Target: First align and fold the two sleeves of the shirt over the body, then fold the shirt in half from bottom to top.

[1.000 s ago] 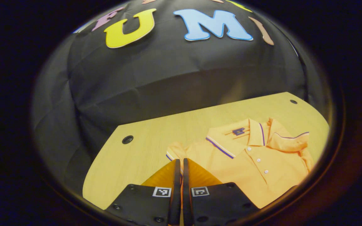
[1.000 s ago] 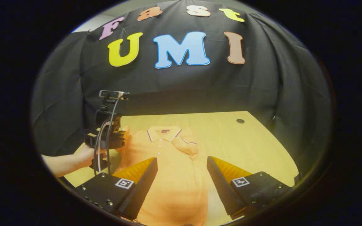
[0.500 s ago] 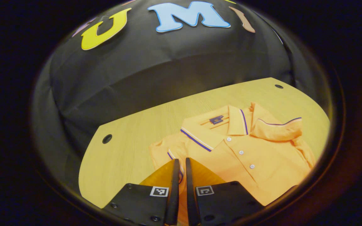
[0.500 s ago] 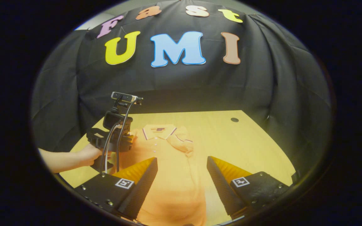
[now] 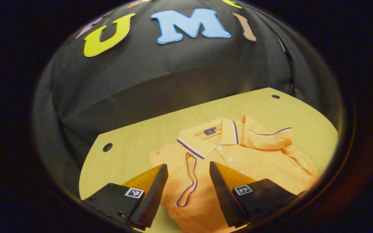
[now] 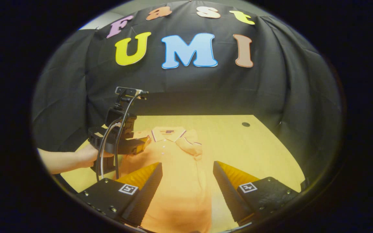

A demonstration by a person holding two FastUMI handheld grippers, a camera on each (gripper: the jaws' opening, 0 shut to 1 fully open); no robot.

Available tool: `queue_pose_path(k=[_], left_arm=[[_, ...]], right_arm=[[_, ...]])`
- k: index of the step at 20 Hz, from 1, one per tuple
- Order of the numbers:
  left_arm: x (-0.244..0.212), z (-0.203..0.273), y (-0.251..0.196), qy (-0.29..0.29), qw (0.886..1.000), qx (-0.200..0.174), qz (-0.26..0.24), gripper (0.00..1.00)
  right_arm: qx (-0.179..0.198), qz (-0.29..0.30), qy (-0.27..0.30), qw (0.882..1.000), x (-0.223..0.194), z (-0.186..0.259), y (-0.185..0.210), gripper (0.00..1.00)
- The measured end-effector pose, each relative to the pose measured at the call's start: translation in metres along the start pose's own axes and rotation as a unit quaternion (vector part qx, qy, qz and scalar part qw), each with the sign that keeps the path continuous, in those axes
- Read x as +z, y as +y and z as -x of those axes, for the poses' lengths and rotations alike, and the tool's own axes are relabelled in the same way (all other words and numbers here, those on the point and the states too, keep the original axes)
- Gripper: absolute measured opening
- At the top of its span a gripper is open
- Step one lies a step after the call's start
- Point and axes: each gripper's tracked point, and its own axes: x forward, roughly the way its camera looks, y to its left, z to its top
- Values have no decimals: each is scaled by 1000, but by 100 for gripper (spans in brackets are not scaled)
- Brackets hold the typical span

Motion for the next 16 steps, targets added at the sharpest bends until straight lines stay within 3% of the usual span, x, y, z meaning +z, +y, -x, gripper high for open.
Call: queue_pose_path(k=[1, 7, 8, 9, 12, 13, 14, 16], left_arm=[[-1, 5, -1, -1, 1000, 0, 1, 100], [-19, 48, -4, 3, 999, 1, 41, 92], [-26, 57, -4, 5, 999, 4, 43, 100], [-32, 68, -2, 4, 999, 10, 42, 92], [-56, 100, -6, 13, 999, 13, 41, 100], [-64, 110, -9, 18, 999, 10, 45, 96], [-74, 122, -13, 23, 998, 5, 50, 100], [-91, 144, -21, 35, 997, -2, 65, 97]], right_arm=[[3, 2, -2, 1000, 1, 0, -3, 97], [3, 9, 2, 1000, -15, 6, -18, 97], [3, 7, 9, 1000, -23, 9, -19, 97], [4, 4, 15, 1000, -30, 12, -20, 98], [8, 0, 39, 999, -58, 21, -22, 98], [10, 0, 48, 999, -66, 25, -22, 98], [11, -1, 55, 998, -74, 28, -23, 98], [11, -1, 62, 998, -86, 36, -25, 97]])
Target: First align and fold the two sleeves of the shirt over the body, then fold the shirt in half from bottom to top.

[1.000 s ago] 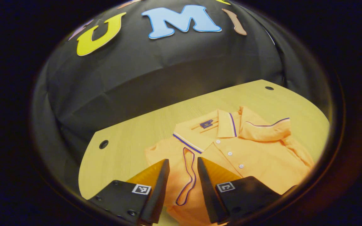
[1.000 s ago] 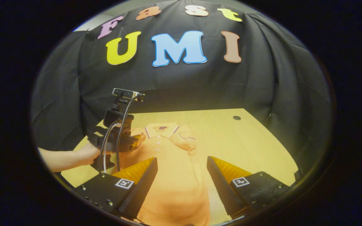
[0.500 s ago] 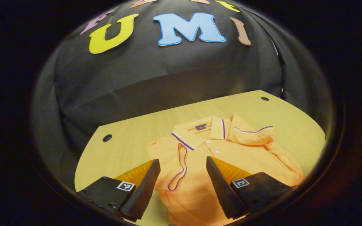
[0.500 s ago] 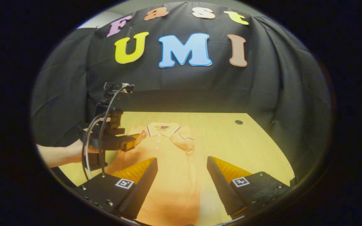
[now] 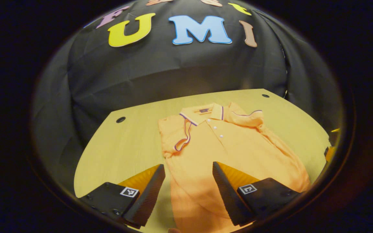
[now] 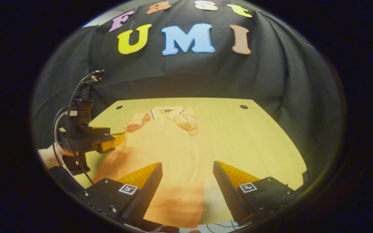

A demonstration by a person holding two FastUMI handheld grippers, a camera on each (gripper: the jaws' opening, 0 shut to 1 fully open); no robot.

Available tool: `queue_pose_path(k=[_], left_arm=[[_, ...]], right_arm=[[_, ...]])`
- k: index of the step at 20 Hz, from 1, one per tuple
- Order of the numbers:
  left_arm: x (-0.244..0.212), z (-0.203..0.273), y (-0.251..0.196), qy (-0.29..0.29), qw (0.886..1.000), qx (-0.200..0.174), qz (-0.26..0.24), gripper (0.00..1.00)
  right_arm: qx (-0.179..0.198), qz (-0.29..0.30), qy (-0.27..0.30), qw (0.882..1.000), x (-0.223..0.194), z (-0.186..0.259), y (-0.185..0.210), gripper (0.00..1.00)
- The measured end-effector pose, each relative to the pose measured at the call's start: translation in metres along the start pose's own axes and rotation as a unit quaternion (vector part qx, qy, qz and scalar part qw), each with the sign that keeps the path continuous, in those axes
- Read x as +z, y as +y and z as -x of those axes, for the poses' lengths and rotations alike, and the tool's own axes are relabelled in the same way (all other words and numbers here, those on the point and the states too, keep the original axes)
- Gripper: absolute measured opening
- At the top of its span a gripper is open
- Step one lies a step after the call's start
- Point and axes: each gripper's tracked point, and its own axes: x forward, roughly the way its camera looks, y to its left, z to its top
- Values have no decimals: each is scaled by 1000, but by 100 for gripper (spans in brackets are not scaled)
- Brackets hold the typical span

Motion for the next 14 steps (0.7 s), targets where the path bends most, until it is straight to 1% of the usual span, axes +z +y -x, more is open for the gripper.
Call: queue_pose_path(k=[1, 2, 3, 6, 7, 8, 10, 12, 13, 14], left_arm=[[-8, 10, -3, 3, 1000, -4, 5, 96], [-16, 18, -5, 8, 1000, -4, 8, 92], [-23, 27, -6, 11, 1000, -4, 9, 100], [-45, 54, -9, 22, 1000, -4, 20, 96], [-54, 63, -11, 27, 999, -3, 23, 96], [-63, 71, -11, 32, 999, -1, 26, 100], [-84, 86, -12, 46, 998, 1, 31, 96], [-106, 103, -14, 61, 997, -1, 37, 92], [-116, 111, -13, 67, 997, -2, 39, 96], [-124, 119, -11, 73, 997, -1, 38, 97]], right_arm=[[1, 1, 4, 1000, -6, 3, -1, 97], [2, 2, 7, 1000, -12, 5, 0, 97], [4, 3, 11, 1000, -16, 7, 0, 97], [9, 8, 21, 1000, -31, 12, -1, 97], [12, 9, 27, 1000, -37, 14, 0, 97], [16, 8, 33, 999, -44, 15, 1, 97], [23, 9, 51, 998, -61, 17, 1, 97], [21, 12, 71, 997, -79, 19, -2, 97], [19, 12, 84, 996, -90, 21, -4, 97], [19, 9, 97, 995, -100, 22, -4, 97]])
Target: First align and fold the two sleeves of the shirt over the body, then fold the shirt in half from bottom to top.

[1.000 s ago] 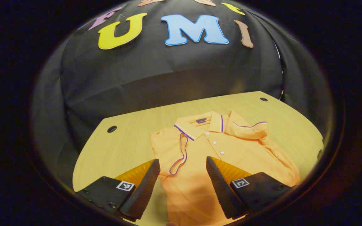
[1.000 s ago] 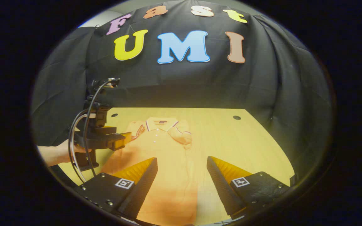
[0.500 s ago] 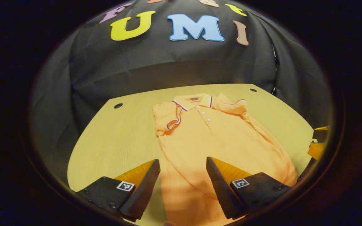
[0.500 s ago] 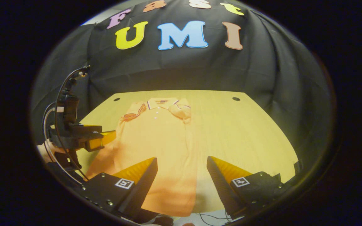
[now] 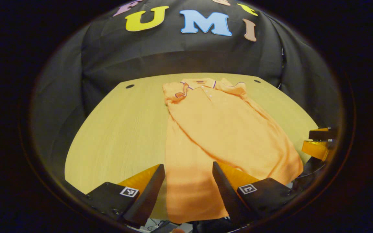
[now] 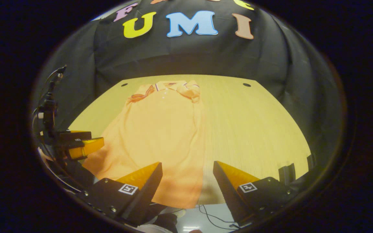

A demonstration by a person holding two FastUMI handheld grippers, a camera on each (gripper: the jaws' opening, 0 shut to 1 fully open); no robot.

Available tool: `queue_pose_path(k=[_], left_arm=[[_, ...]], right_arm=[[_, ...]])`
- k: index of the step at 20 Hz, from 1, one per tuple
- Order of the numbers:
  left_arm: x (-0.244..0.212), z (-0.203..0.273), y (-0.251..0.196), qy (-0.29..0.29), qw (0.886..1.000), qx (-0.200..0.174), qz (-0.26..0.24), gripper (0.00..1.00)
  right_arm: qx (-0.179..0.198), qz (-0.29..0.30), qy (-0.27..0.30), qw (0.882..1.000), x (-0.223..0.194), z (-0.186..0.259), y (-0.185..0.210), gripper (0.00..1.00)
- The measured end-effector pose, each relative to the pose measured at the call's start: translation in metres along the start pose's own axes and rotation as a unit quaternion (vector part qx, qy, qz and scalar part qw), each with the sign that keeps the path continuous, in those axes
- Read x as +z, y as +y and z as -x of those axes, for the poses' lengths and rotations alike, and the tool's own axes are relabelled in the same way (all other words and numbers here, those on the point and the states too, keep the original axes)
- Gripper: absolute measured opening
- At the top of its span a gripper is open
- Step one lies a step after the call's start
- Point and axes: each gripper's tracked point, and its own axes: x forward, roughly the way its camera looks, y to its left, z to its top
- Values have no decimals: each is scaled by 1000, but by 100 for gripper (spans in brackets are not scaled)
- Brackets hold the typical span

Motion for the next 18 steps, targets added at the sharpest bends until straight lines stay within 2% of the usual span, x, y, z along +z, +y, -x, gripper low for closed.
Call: queue_pose_path(k=[8, 14, 15, 16, 18], left_arm=[[-55, 29, 12, 34, 999, 0, 29, 96], [-70, 26, 8, 36, 999, 0, 24, 100], [-69, 27, 8, 34, 999, 0, 17, 93], [-68, 26, 5, 32, 999, -1, 12, 100], [-67, 24, 0, 29, 1000, -7, 1, 95]], right_arm=[[11, -10, 73, 997, -55, -7, 10, 98], [5, -7, 82, 997, -65, -8, 12, 97], [2, -4, 84, 996, -65, -9, 12, 97], [-1, 1, 82, 997, -66, -9, 12, 98], [-11, 12, 80, 997, -66, -9, 10, 95]])
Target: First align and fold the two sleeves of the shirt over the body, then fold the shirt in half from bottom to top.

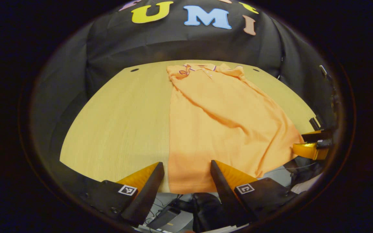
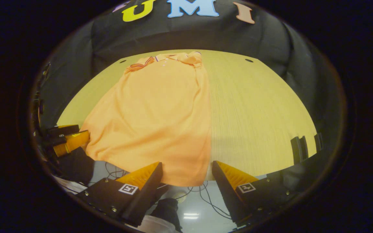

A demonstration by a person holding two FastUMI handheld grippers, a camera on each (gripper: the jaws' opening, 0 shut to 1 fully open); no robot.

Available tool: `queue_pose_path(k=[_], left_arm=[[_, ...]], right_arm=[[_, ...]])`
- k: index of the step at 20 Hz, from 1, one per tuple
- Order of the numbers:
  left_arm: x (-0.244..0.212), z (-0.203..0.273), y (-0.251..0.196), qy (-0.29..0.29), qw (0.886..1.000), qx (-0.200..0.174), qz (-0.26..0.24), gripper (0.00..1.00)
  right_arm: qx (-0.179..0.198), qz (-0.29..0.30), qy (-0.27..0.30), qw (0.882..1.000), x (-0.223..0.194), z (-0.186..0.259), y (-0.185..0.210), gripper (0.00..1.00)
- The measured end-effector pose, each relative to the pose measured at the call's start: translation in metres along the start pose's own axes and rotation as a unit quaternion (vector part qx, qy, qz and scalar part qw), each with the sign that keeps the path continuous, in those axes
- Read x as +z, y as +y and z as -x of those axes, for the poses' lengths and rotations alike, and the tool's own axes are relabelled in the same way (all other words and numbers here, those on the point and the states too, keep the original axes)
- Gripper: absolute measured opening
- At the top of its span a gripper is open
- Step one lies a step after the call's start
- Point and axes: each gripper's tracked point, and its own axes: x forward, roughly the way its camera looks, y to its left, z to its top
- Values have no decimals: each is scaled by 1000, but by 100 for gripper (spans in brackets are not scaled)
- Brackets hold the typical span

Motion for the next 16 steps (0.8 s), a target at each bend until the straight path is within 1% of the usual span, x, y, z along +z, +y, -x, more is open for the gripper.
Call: queue_pose_path(k=[1, 2, 3, 4, 5, 6, 7, 8, 9, 11, 12, 16], left_arm=[[0, 1, -4, -1, 1000, -3, 1, 95], [0, 0, -8, -1, 1000, -7, -1, 90], [0, 1, -13, -2, 1000, -11, -5, 73], [-1, 1, -18, -3, 1000, -16, -10, 61], [0, 1, -23, -7, 1000, -18, -14, 50], [0, 0, -29, -10, 1000, -19, -15, 38], [0, 0, -29, -11, 1000, -11, -18, 17], [-1, 0, -28, -12, 1000, -7, -25, 11], [-1, 1, -28, -14, 1000, -3, -22, 11], [0, 1, -29, -10, 1000, -1, -11, 7], [0, 0, -27, -7, 1000, 1, -3, 7], [6, 7, -26, -11, 1000, 11, 16, 6]], right_arm=[[-2, -2, 2, 1000, 0, 1, -1, 83], [-4, -5, 0, 1000, 1, 0, -1, 73], [-5, -10, 0, 1000, 1, 1, -1, 58], [-5, -15, 0, 1000, 1, -1, 0, 47], [-2, -12, 0, 1000, 2, -2, 1, 33], [1, -8, -1, 1000, 0, -1, 1, 36], [-8, -14, -8, 1000, 2, -2, -4, 36], [-4, -28, -9, 1000, 2, -3, -3, 20], [0, -34, -10, 999, 3, -3, -2, 5], [3, -50, -15, 999, 3, 0, -2, 5], [9, -57, -14, 998, 3, 1, -3, 0], [18, -65, -30, 997, 10, 8, -9, 0]])
